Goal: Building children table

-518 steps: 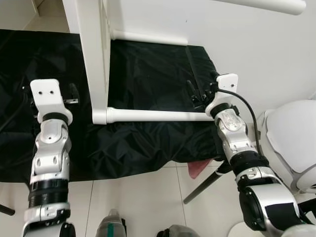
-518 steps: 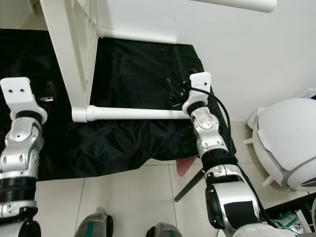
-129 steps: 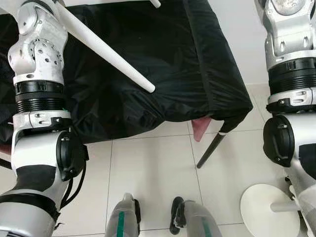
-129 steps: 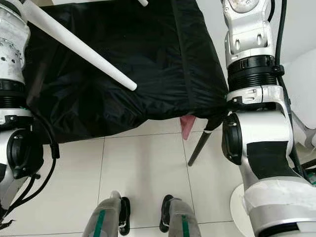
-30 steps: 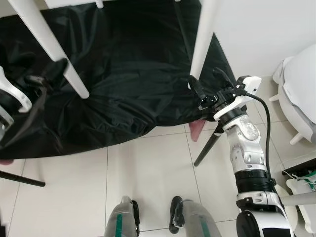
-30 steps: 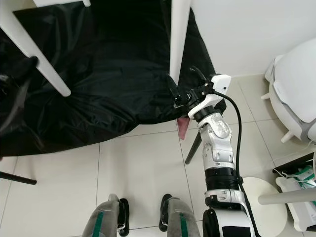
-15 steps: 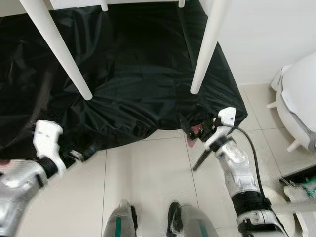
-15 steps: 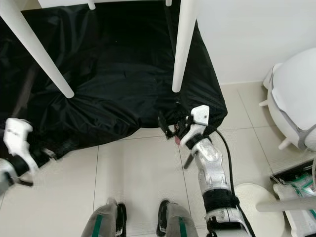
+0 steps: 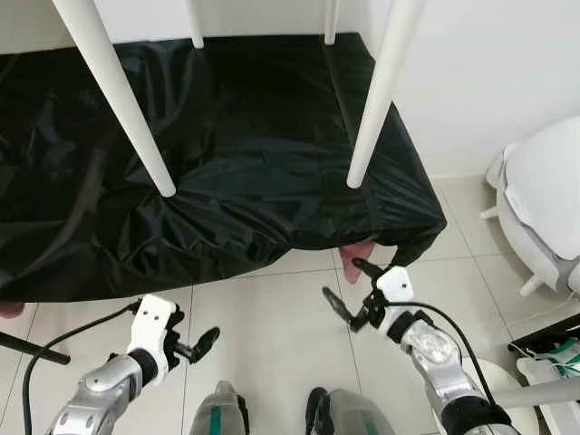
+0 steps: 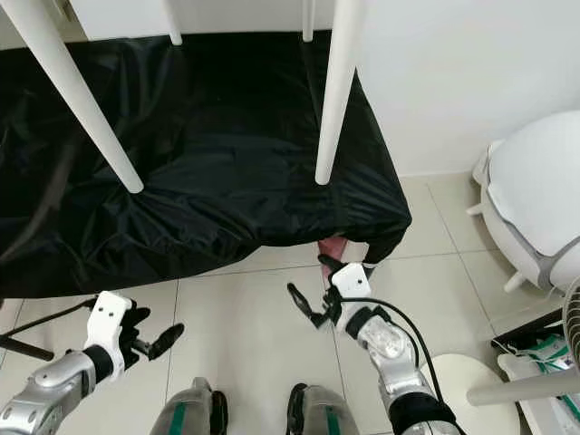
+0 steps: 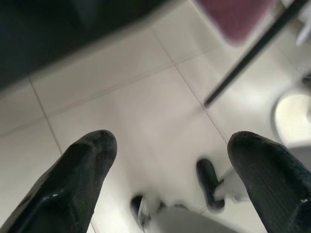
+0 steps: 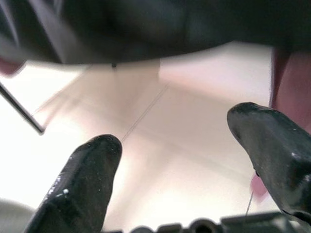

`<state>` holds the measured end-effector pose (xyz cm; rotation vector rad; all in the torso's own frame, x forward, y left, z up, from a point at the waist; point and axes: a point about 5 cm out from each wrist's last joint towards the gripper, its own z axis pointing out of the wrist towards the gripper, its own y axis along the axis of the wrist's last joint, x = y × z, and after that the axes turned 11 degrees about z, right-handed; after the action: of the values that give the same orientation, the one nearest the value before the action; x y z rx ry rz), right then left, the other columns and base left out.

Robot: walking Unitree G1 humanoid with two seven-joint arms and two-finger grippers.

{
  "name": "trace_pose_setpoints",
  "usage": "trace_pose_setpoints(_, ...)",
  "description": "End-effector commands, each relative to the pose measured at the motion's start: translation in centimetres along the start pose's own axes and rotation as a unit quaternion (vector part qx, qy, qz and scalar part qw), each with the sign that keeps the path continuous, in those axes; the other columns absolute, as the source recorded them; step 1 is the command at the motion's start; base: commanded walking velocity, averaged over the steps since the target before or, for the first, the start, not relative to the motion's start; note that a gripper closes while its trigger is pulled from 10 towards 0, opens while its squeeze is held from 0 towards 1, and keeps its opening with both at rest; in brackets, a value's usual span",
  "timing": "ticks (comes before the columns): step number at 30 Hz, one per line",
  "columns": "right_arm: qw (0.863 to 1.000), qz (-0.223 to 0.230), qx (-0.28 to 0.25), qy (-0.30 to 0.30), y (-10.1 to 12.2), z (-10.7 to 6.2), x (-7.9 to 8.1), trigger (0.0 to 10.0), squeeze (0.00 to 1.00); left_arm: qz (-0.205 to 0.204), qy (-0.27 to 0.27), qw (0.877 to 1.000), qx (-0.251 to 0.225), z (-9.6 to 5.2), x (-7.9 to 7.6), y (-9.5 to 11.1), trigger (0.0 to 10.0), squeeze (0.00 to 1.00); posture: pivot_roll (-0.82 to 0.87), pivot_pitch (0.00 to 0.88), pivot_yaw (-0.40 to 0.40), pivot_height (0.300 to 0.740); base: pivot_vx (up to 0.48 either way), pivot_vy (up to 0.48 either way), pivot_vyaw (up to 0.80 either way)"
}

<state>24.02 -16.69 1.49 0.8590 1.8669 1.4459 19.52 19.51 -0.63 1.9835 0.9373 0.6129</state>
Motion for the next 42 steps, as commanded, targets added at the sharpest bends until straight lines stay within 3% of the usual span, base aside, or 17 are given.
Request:
trace_pose_setpoints(1,0.998,0.027,0.06,-0.004,-2.3,-0.8,0.3,10.0,0.0,0.009,-0.023,0.999,0.044,0.3,-0.8,-2.2,10.0,0.0,0.01,0.06,0.034,0.74,0.0,0.0,0.0)
trace_pose_setpoints(3,0.996,0.037,0.083,-0.013,-3.2,-1.1,0.3,10.0,0.0,0.008,-0.02,0.998,0.059,0.6,-0.9,-3.0,10.0,0.0,0.01,0.06,0.034,0.74,0.0,0.0,0.0)
trace_pose_setpoints(5,0.984,0.083,0.14,-0.066,-5.3,-1.9,0.1,10.0,0.0,-0.002,0.012,0.994,0.111,1.4,-1.0,-4.6,10.0,0.0,0.01,0.045,0.035,0.74,0.0,0.0,0.0)
trace_pose_setpoints(7,0.981,0.092,0.151,-0.079,-5.8,-2.1,0.1,10.0,0.0,-0.002,0.019,0.992,0.122,1.6,-1.0,-5.0,10.0,0.0,0.01,0.045,0.035,0.74,0.0,0.0,0.0)
trace_pose_setpoints(9,0.957,0.158,0.191,-0.15,-7.3,-3.0,-0.2,10.0,0.0,-0.042,0.061,0.984,0.163,1.9,-1.0,-6.1,10.0,0.0,0.0,0.031,0.035,0.74,0.0,0.0,0.0)
trace_pose_setpoints(10,0.957,0.158,0.191,-0.15,-7.3,-3.0,-0.2,10.0,0.0,-0.042,0.061,0.984,0.163,1.9,-1.0,-6.1,10.0,0.0,0.0,0.031,0.035,0.74,0.0,0.0,0.0)
trace_pose_setpoints(14,0.894,0.275,0.256,-0.246,-10.2,-5.6,0.6,10.0,0.0,-0.028,0.091,0.963,0.251,1.4,-2.1,-8.5,10.0,0.0,-0.02,0.0,0.035,0.74,0.0,0.0,0.0)
trace_pose_setpoints(15,0.884,0.288,0.263,-0.258,-10.6,-6.0,0.8,10.0,0.0,-0.032,0.091,0.961,0.261,1.4,-2.4,-8.8,10.0,0.0,-0.02,0.0,0.035,0.74,0.0,0.0,0.0)
trace_pose_setpoints(16,0.884,0.288,0.263,-0.258,-10.6,-6.0,0.8,10.0,0.0,-0.032,0.091,0.961,0.261,1.4,-2.4,-8.8,10.0,0.0,-0.02,0.0,0.035,0.74,0.0,0.0,0.0)
trace_pose_setpoints(18,0.86,0.308,0.286,-0.288,-11.5,-7.1,1.3,10.0,0.0,-0.015,0.08,0.956,0.281,1.5,-3.5,-9.2,10.0,0.0,-0.02,0.0,0.022,0.74,0.0,0.0,0.0)
trace_pose_setpoints(21,0.856,0.306,0.295,-0.294,-11.7,-7.3,1.5,10.0,0.0,-0.003,0.076,0.955,0.286,1.6,-3.8,-9.3,10.0,0.0,-0.02,0.0,0.019,0.74,0.0,0.0,0.0)
trace_pose_setpoints(23,0.854,0.288,0.32,-0.293,-12.0,-7.3,1.9,10.0,0.0,0.028,0.078,0.955,0.285,2.5,-4.3,-8.7,10.0,0.0,-0.01,0.0,-0.002,0.74,0.0,0.0,0.0)
trace_pose_setpoints(27,0.85,0.28,0.336,-0.294,-12.0,-7.0,2.1,10.0,0.0,0.042,0.089,0.956,0.277,3.6,-4.6,-7.8,10.0,0.0,0.0,0.0,-0.017,0.74,0.0,0.0,0.0)
trace_pose_setpoints(31,0.852,0.273,0.344,-0.284,-11.9,-6.5,2.4,10.0,0.0,0.063,0.095,0.956,0.272,4.3,-4.7,-7.1,10.0,0.0,0.0,0.0,-0.018,0.74,0.0,0.0,0.0)
trace_pose_setpoints(33,0.862,0.254,0.356,-0.258,-11.9,-6.0,2.9,10.0,0.0,0.08,0.096,0.956,0.267,4.7,-4.8,-6.6,10.0,0.0,0.0,0.0,-0.022,0.74,0.0,0.0,0.0)
trace_pose_setpoints(36,0.867,0.233,0.37,-0.24,-12.0,-5.9,3.3,10.0,0.0,0.092,0.097,0.954,0.268,4.8,-4.7,-6.5,10.0,0.0,-0.01,0.0,-0.028,0.74,0.0,0.0,0.0)
trace_pose_setpoints(42,0.862,0.24,0.374,-0.244,-12.2,-6.0,3.6,10.0,0.0,0.078,0.106,0.951,0.281,4.0,-4.5,-7.3,10.0,0.0,-0.01,0.0,-0.036,0.74,0.0,0.0,0.0)
